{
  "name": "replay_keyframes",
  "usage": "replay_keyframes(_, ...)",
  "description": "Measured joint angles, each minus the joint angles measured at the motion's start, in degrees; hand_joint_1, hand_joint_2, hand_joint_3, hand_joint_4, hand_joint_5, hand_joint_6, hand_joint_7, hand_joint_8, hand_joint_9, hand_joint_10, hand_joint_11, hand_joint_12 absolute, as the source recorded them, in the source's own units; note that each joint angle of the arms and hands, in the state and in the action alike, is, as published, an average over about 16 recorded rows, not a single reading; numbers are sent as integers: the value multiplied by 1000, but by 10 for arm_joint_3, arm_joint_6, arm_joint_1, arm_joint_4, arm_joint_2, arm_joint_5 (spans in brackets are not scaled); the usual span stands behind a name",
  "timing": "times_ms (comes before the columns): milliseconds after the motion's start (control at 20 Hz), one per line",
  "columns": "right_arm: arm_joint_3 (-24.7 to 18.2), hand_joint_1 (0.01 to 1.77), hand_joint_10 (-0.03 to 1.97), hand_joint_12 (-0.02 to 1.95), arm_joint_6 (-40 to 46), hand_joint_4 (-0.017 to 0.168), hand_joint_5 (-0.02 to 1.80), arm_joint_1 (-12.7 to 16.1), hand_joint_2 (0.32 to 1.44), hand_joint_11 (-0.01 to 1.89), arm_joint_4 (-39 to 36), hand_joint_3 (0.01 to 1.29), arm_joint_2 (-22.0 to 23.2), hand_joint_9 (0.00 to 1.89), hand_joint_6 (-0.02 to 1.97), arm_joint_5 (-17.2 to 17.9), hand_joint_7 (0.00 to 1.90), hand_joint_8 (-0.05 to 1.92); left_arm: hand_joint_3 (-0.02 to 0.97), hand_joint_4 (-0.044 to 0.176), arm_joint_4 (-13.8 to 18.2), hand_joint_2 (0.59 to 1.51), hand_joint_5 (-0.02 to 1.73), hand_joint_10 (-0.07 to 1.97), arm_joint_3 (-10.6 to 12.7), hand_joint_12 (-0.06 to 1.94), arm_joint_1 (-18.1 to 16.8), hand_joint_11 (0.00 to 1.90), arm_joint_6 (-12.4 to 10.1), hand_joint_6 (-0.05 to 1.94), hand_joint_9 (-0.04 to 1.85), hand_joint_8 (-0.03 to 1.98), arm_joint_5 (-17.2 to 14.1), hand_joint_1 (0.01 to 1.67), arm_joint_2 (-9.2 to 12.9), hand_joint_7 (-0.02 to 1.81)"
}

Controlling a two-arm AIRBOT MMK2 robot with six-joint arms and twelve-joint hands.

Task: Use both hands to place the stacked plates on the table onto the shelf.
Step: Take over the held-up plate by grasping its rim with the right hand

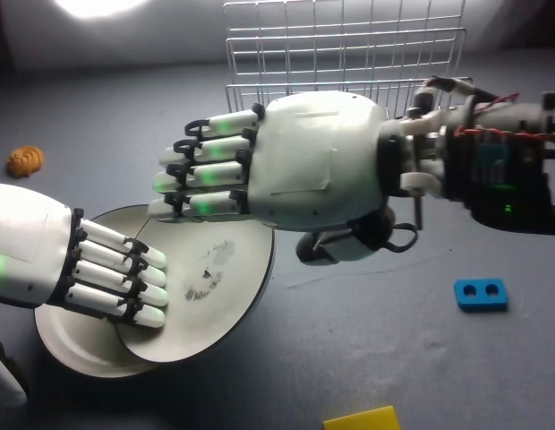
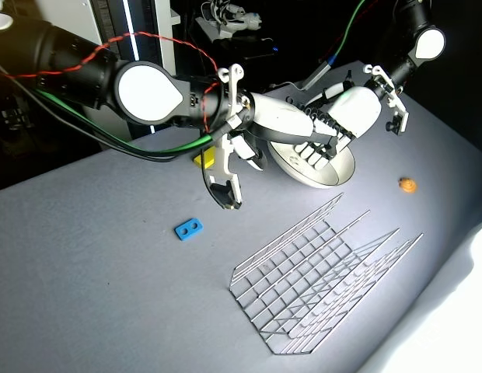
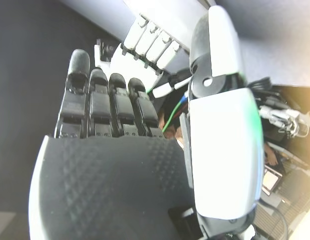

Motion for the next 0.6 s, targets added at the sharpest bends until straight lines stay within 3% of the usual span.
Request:
replay_keyframes(350,50,1126,35,911,-13,1,207,-12,1018,43,1,15,-60,197,22,-13,203,15,16,-4,4,1120,-7,-11,-6,5,-6,14,-1,-12,19,-18,5,16,-1,-11)
replay_keyframes(600,86,1169,190,1152,-27,-1,416,-23,1023,225,1,15,-100,442,82,-7,442,84,16,-4,7,1121,-7,-7,-6,5,-10,14,-1,-14,20,-18,5,16,-2,-11)
